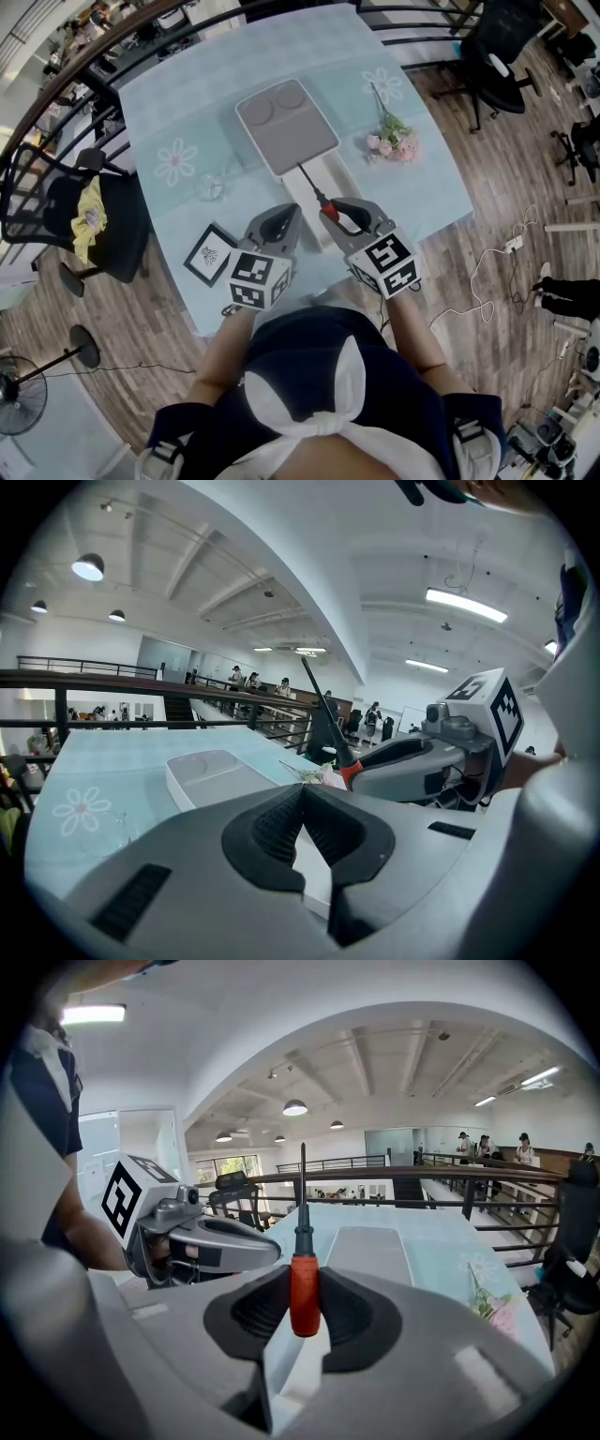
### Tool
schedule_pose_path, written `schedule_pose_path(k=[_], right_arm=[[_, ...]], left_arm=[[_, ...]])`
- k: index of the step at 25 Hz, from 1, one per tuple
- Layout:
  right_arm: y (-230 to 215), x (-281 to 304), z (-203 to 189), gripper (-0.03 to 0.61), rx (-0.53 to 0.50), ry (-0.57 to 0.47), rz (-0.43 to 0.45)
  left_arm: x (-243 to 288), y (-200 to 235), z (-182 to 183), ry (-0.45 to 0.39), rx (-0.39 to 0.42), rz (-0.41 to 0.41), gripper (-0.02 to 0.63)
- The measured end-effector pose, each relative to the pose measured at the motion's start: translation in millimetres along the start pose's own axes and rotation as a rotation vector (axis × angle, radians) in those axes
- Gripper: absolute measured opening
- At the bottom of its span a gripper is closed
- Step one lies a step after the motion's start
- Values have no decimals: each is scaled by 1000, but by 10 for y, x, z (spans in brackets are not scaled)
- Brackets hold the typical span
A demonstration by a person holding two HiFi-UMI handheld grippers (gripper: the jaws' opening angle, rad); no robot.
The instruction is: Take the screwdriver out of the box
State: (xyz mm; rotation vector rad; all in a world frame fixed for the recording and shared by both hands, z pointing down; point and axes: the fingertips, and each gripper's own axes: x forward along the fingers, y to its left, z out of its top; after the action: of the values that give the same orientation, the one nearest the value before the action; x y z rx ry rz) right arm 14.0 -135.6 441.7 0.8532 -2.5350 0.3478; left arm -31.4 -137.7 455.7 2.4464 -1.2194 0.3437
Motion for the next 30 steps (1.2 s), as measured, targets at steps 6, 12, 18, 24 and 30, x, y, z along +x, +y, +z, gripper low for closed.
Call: schedule_pose_path(k=[6,12,18,24,30], right_arm=[[58,-19,15,95,25,-25,16],[100,-20,40,95,21,-34,21],[108,-15,64,95,15,-44,16],[103,-17,38,95,15,-37,14],[99,11,35,94,13,-29,12]], left_arm=[[0,-23,-7,5,6,-7,17],[-9,-21,-14,6,8,-12,17],[-11,-22,-15,4,7,-14,17],[-5,-19,-22,4,5,-13,17],[-11,13,-29,6,4,-9,17]])
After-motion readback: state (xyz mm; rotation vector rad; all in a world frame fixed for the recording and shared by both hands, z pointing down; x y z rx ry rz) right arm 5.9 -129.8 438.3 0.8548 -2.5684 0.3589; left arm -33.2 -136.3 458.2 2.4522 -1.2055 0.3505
